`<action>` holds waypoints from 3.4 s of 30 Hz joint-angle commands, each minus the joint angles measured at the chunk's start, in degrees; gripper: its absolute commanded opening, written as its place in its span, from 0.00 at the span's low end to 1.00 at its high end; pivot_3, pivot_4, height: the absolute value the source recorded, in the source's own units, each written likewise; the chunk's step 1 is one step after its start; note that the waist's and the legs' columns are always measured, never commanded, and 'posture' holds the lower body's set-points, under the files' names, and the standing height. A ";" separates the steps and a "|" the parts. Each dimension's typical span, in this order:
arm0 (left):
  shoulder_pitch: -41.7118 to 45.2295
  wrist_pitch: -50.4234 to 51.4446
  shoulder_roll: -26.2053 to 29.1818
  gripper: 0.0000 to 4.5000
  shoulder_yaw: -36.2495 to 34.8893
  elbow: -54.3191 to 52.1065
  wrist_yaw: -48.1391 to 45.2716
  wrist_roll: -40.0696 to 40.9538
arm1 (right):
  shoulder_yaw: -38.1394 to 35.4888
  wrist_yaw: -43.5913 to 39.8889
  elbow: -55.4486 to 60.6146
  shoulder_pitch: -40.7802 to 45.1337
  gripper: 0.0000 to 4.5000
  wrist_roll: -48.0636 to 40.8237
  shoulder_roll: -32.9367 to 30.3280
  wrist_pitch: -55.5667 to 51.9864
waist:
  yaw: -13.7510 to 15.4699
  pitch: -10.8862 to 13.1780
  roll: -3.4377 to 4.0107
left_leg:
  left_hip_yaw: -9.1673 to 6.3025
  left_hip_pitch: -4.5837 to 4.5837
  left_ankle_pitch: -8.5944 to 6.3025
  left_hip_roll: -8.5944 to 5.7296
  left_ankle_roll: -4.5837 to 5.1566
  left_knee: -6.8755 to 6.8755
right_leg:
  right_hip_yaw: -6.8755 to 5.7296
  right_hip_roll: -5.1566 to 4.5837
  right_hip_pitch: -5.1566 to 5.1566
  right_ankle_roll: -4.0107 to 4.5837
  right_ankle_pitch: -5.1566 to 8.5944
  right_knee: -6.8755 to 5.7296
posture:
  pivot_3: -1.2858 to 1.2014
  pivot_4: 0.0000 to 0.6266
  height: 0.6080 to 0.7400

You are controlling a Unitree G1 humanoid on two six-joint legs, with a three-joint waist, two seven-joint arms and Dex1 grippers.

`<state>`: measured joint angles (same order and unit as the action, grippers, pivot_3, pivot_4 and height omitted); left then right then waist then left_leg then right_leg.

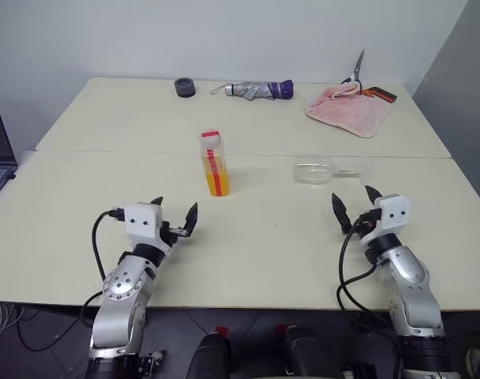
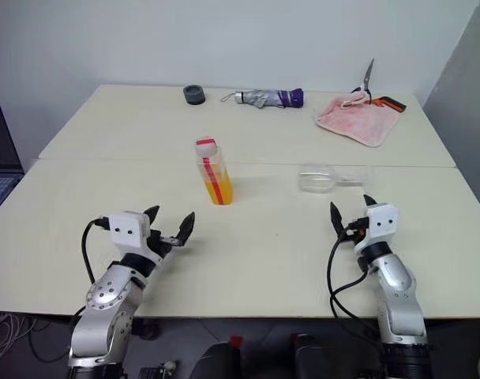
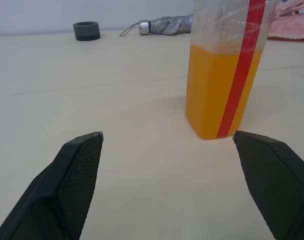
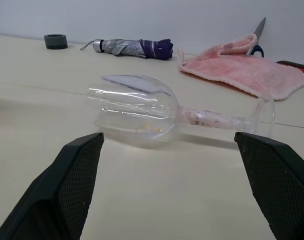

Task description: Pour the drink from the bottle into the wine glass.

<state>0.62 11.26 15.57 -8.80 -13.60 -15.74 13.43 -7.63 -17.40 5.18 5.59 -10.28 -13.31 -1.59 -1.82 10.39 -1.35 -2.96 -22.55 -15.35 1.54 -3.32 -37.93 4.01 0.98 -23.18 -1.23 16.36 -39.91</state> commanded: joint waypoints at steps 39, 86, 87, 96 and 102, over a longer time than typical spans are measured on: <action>5.54 5.10 -0.33 0.99 0.45 -3.69 0.16 3.17 | 4.87 -14.95 12.63 0.46 1.00 -11.24 -6.56 -12.21 | 0.02 0.00 0.00 | -0.01 0.00 0.00 0.00 0.00 -0.01 | -0.01 0.01 0.00 0.00 0.00 0.00 | 0.52 0.24 1.00; 29.88 1.68 -11.73 0.99 7.12 16.94 13.29 -9.30 | 6.32 -29.88 18.51 13.29 1.00 -23.36 -20.67 -27.43 | 0.17 0.02 -0.06 | -0.12 -0.10 0.00 -0.09 0.00 -0.05 | -0.12 0.01 0.02 0.00 -0.01 0.03 | 0.52 0.24 1.00; 30.23 1.70 -11.84 0.99 7.07 17.10 13.68 -9.50 | 6.48 -29.84 18.61 13.52 1.00 -23.31 -20.73 -27.56 | 0.17 0.02 -0.06 | -0.12 -0.11 0.00 -0.09 0.00 -0.05 | -0.11 0.00 0.02 0.00 -0.01 0.03 | 0.52 0.24 1.00; 31.54 2.26 -12.51 0.99 7.09 17.49 15.19 -10.44 | 7.56 -29.72 19.15 13.65 1.00 -22.35 -20.87 -27.66 | 0.16 0.02 -0.06 | -0.13 -0.12 0.00 -0.10 0.00 -0.05 | -0.13 -0.01 0.02 0.00 -0.01 0.03 | 0.52 0.24 1.00; 32.02 2.57 -12.57 0.99 7.40 17.84 15.71 -11.03 | 7.71 -29.36 19.05 13.76 1.00 -22.37 -20.79 -27.79 | 0.16 0.02 -0.06 | -0.13 -0.12 0.00 -0.10 -0.01 -0.05 | -0.13 -0.02 0.02 0.00 -0.01 0.03 | 0.52 0.24 1.00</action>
<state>31.23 14.47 3.11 -1.91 5.09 -0.51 3.17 0.75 -47.14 22.20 18.60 -32.61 -33.89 -29.47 -1.66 10.41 -1.41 -3.09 -22.66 -15.34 1.44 -3.32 -37.98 3.87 0.97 -23.16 -1.23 16.34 -39.88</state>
